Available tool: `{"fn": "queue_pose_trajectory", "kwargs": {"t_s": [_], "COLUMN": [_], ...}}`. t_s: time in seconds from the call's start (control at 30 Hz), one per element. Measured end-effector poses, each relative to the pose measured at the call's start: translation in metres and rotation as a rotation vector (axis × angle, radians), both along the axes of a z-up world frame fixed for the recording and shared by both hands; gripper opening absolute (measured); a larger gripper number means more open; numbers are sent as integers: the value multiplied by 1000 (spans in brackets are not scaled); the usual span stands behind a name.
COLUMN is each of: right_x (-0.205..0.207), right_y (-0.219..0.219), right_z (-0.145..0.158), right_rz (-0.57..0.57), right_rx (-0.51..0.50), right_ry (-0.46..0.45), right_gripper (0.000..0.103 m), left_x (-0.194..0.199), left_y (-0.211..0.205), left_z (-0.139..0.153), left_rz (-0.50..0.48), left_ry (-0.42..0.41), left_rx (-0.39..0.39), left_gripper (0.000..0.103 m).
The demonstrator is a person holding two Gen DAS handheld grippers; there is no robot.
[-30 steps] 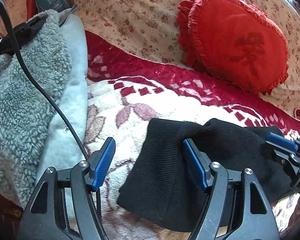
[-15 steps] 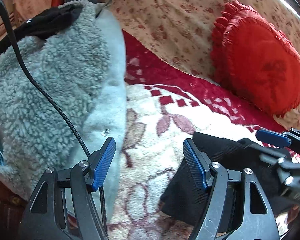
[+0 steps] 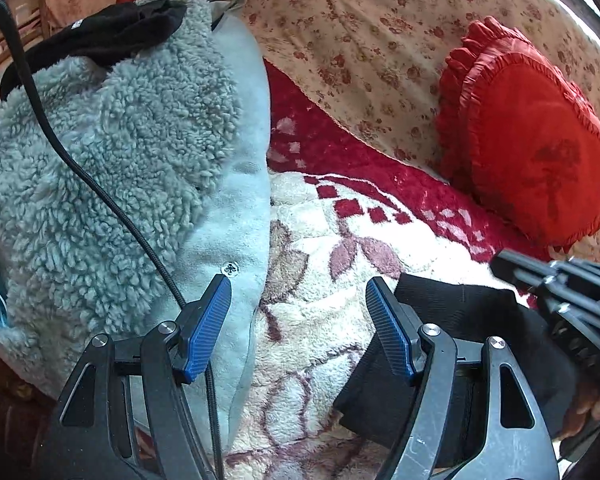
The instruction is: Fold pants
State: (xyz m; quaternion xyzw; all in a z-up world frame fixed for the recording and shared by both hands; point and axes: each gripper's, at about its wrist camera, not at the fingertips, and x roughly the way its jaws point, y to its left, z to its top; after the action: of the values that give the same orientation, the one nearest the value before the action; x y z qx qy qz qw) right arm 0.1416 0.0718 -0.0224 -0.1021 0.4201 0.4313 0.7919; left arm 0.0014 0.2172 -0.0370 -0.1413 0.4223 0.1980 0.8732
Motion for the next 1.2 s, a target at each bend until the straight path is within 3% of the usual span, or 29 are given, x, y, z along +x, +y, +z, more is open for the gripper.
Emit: {"fn": "queue_pose_trajectory", "kwargs": {"t_s": [0.1, 0.17, 0.23, 0.3, 0.43, 0.47, 0.5, 0.53, 0.6, 0.83, 0.93, 1.03, 1.2], "right_x": [-2, -5, -12, -20, -22, -20, -19, -18, -16, -12, -18, -33, -46], "right_y": [-11, -26, -44, -52, -50, -48, -46, -44, -47, -47, -61, -66, -63], "right_z": [-9, -8, -4, -6, -23, -29, -36, -39, -34, -29, 0, 34, 56], "right_rz": [-15, -39, -46, -19, -23, -26, -33, -41, -60, -98, -120, -107, -99], "right_rx": [22, 38, 57, 50, -9, -8, -11, -28, -20, -12, 93, 171, 178], "right_ry": [77, 98, 99, 113, 97, 103, 99, 79, 47, 69, 96, 63, 12], "right_gripper": [4, 14, 37, 41, 39, 34, 19, 12, 6, 6, 7, 9, 10], "left_x": [-2, -3, -3, -3, 4, 6, 7, 9, 11, 13, 13, 14, 13], "left_y": [-4, -8, -12, -19, -30, -32, -32, -33, -34, -34, -36, -40, -50], "left_z": [4, 6, 7, 8, 4, 3, 2, 1, 0, 0, 0, 0, 3], "left_rz": [-14, -21, -32, -45, -71, -75, -78, -83, -87, -96, -100, -107, -124], "left_ry": [-8, -10, -13, -13, 5, 7, 11, 15, 14, 7, 8, 7, 2], "left_rx": [8, 6, -1, 2, 26, 28, 29, 30, 35, 39, 44, 43, 72], "left_gripper": [71, 71, 71, 71, 71, 71, 71, 71, 71, 71, 71, 71, 71]}}
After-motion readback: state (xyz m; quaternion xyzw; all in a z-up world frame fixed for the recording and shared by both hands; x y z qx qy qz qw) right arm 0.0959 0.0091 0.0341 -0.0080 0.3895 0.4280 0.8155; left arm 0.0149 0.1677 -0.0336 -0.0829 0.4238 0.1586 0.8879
